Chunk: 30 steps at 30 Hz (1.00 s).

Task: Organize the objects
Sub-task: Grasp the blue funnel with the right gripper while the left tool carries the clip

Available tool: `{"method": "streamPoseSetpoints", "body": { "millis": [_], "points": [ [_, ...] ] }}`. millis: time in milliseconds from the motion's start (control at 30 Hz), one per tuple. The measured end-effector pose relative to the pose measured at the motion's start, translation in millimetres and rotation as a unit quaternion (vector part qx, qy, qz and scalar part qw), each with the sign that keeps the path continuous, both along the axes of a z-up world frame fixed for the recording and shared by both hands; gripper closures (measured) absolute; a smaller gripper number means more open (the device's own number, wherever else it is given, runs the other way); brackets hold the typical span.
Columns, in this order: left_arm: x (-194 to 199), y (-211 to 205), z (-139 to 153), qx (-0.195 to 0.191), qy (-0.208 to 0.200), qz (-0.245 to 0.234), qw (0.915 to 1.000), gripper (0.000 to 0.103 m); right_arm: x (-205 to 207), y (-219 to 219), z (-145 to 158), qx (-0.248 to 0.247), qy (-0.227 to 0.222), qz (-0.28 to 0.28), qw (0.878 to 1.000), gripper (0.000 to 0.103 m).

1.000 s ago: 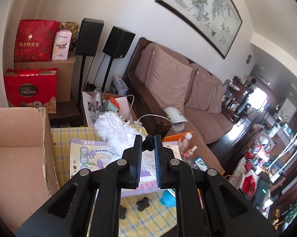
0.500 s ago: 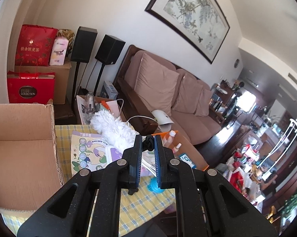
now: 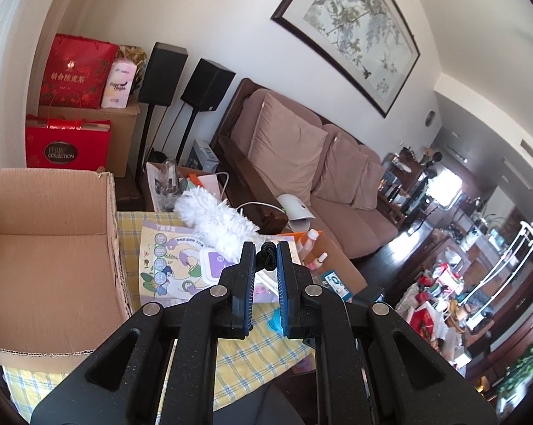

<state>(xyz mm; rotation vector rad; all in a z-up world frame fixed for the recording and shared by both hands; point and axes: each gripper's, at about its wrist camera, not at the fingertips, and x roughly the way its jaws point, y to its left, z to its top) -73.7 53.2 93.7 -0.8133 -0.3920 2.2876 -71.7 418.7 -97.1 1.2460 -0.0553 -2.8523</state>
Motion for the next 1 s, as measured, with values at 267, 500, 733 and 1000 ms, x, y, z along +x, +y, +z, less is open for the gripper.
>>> {"method": "streamPoseSetpoints", "body": {
  "millis": [267,500,733,1000],
  "points": [
    [-1,-6,0,0.008,-0.008,-0.001,0.9999,0.092,-12,-3,-13,0.0,-0.001,0.019,1.0,0.06],
    [0,-10,7,0.028,-0.011,-0.022,0.9993,0.092,-4,0,-7,-0.012,0.002,0.011,1.0,0.063],
    [6,-17,22,0.031,0.007,-0.019,0.9993,0.092,22,19,9,-0.028,-0.006,-0.033,0.999,0.066],
    [6,-52,28,0.019,0.022,0.034,0.999,0.092,54,29,35,-0.02,0.004,-0.051,0.999,0.067]
  ]
}}
